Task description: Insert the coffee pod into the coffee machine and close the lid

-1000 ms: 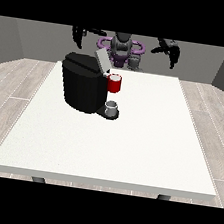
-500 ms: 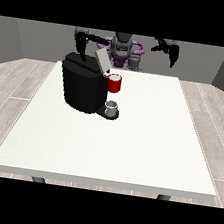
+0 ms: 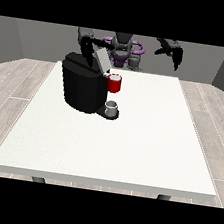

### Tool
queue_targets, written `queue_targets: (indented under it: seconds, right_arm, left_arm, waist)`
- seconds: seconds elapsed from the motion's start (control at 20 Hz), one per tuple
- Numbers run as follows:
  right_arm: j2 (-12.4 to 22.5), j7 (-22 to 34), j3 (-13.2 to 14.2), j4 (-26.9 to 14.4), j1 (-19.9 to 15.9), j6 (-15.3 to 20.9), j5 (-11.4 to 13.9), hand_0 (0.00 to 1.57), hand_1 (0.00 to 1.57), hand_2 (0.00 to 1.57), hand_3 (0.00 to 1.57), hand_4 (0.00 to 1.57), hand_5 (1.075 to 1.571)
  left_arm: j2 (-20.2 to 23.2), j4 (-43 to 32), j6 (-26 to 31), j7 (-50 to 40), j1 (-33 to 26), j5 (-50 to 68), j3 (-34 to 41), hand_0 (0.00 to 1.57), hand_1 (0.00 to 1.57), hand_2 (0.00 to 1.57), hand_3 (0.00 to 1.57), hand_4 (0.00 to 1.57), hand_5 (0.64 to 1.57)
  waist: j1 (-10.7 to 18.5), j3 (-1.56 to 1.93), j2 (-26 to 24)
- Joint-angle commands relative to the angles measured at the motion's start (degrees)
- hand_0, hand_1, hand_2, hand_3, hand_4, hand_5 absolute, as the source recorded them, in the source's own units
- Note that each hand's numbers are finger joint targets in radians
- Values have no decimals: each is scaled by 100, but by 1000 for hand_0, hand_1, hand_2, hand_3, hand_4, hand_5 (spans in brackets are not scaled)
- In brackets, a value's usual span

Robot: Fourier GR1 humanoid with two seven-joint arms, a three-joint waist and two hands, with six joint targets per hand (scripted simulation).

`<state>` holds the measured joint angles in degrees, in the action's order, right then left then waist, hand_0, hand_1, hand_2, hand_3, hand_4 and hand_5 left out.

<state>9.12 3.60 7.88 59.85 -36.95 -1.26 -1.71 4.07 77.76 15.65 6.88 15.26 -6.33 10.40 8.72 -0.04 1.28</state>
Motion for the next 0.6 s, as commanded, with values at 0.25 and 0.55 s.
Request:
queue_targets:
  seconds: [0.25,0.55]
  right_arm:
    - [68,-140,-25,-364,-496,9,125,0,0,0,0,163,1571]
    - [-40,338,-388,-274,-1070,193,463,0,0,0,0,119,1571]
  left_arm:
    - [116,322,-64,-242,-184,-8,-182,0,0,0,0,348,1571]
    - [200,156,-39,-18,-140,41,-109,0,0,0,0,363,1571]
  waist:
    - [90,5,238]
    - [267,2,241]
